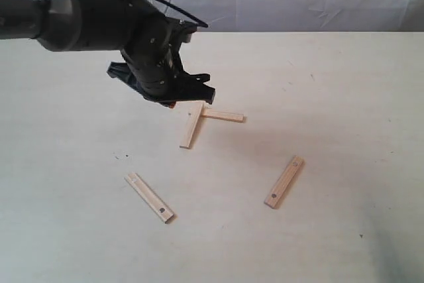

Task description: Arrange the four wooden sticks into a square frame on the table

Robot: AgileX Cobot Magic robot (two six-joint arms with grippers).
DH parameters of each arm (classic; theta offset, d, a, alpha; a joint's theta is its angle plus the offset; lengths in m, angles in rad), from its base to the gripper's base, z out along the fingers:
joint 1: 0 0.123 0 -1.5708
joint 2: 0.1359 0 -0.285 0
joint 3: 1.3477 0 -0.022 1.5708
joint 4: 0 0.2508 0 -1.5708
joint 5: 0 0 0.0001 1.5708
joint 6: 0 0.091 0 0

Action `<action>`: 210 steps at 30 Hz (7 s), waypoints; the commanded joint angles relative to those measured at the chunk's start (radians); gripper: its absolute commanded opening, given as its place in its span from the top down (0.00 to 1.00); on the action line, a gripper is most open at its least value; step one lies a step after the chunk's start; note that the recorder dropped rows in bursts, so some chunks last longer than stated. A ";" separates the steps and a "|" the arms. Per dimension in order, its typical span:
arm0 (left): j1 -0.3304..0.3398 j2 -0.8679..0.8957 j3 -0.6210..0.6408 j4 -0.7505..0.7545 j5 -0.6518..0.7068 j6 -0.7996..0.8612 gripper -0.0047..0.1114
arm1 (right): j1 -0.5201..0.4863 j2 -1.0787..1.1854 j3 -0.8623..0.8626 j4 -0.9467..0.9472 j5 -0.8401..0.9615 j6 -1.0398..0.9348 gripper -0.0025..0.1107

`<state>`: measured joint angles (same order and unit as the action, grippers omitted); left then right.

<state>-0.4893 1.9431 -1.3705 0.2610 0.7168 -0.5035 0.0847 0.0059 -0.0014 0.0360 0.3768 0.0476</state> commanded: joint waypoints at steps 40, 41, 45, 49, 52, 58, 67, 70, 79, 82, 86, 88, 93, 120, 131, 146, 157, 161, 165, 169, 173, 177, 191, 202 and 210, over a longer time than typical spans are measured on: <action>-0.002 -1.215 0.635 0.024 -0.128 0.044 0.96 | -0.005 -0.006 0.001 -0.001 -0.689 -0.002 0.98; -0.002 -1.222 0.635 0.024 -0.126 0.044 0.96 | -0.005 -0.006 0.001 -0.001 -0.689 -0.002 0.98; -0.002 -1.252 0.635 0.026 -0.114 0.044 0.96 | -0.005 -0.006 0.001 0.002 -0.686 -0.012 0.98; -0.002 -1.257 0.635 0.026 -0.107 0.044 0.96 | -0.005 -0.006 -0.063 0.038 -0.531 -0.048 0.98; -0.002 -1.257 0.635 0.026 -0.107 0.044 0.96 | -0.005 0.011 -0.190 0.038 -0.318 -0.077 0.99; -0.002 -1.257 0.635 0.028 -0.107 0.044 0.96 | -0.005 0.196 -0.439 0.044 0.145 -0.073 0.99; -0.002 -1.257 0.635 0.028 -0.107 0.044 0.96 | -0.005 0.488 -0.597 0.088 0.373 -0.070 0.99; -0.002 -1.257 0.635 0.028 -0.107 0.044 0.96 | -0.005 0.539 -0.597 0.144 0.358 -0.048 0.99; -0.002 -1.257 0.635 0.028 -0.107 0.044 0.96 | -0.003 0.866 -0.690 0.211 0.447 0.044 0.99; -0.002 -1.257 0.635 0.026 -0.107 0.044 0.96 | 0.058 1.014 -0.747 0.221 0.463 0.095 0.99; -0.002 -1.257 0.635 0.026 -0.107 0.044 0.96 | 0.225 1.151 -0.751 0.122 0.433 0.257 0.99; -0.002 -1.257 0.635 0.026 -0.107 0.044 0.96 | 0.302 1.206 -0.753 0.087 0.411 0.338 0.99; -0.002 -1.257 0.635 0.026 -0.107 0.044 0.96 | 0.483 1.370 -0.818 0.026 0.384 0.474 0.99; -0.002 -1.257 0.635 0.028 -0.107 0.044 0.96 | 0.587 1.830 -0.962 -0.261 0.286 1.317 0.57; -0.002 -1.257 0.635 0.028 -0.107 0.044 0.96 | 0.587 1.894 -0.962 -0.263 0.263 1.325 0.67; -0.002 -1.257 0.635 0.028 -0.107 0.044 0.96 | 0.584 1.845 -1.186 -0.283 0.303 1.105 0.99; -0.002 -1.257 0.635 0.028 -0.107 0.044 0.96 | 0.584 2.068 -1.561 -0.156 0.474 0.867 0.99; -0.002 -1.257 0.635 0.028 -0.107 0.044 0.96 | 0.584 2.135 -1.621 -0.155 0.499 0.836 0.99; -0.002 -1.257 0.635 0.028 -0.107 0.044 0.96 | 0.584 2.164 -1.623 -0.157 0.503 0.836 0.99; -0.002 -1.257 0.635 0.028 -0.107 0.044 0.96 | 0.584 2.186 -1.623 -0.168 0.509 0.836 0.99; -0.002 -1.257 0.635 0.028 -0.107 0.044 0.96 | 0.584 2.201 -1.623 -0.168 0.515 0.845 0.99; -0.002 -1.257 0.635 0.028 -0.107 0.044 0.96 | 0.584 2.216 -1.623 -0.168 0.534 0.845 0.95; -0.002 -1.257 0.635 0.028 -0.107 0.044 0.96 | 0.584 2.146 -1.623 -0.096 0.523 0.798 0.64; -0.002 -1.257 0.635 0.246 -0.020 -0.129 0.96 | 0.763 2.133 -1.623 0.076 0.498 0.388 0.64; -0.002 -1.257 0.635 0.405 0.099 -0.263 0.96 | 0.870 2.173 -1.623 0.074 0.496 0.304 0.64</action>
<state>-0.4893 0.6937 -0.7426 0.6425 0.7902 -0.7434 0.9373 2.1659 -1.6204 0.1156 0.8748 0.3873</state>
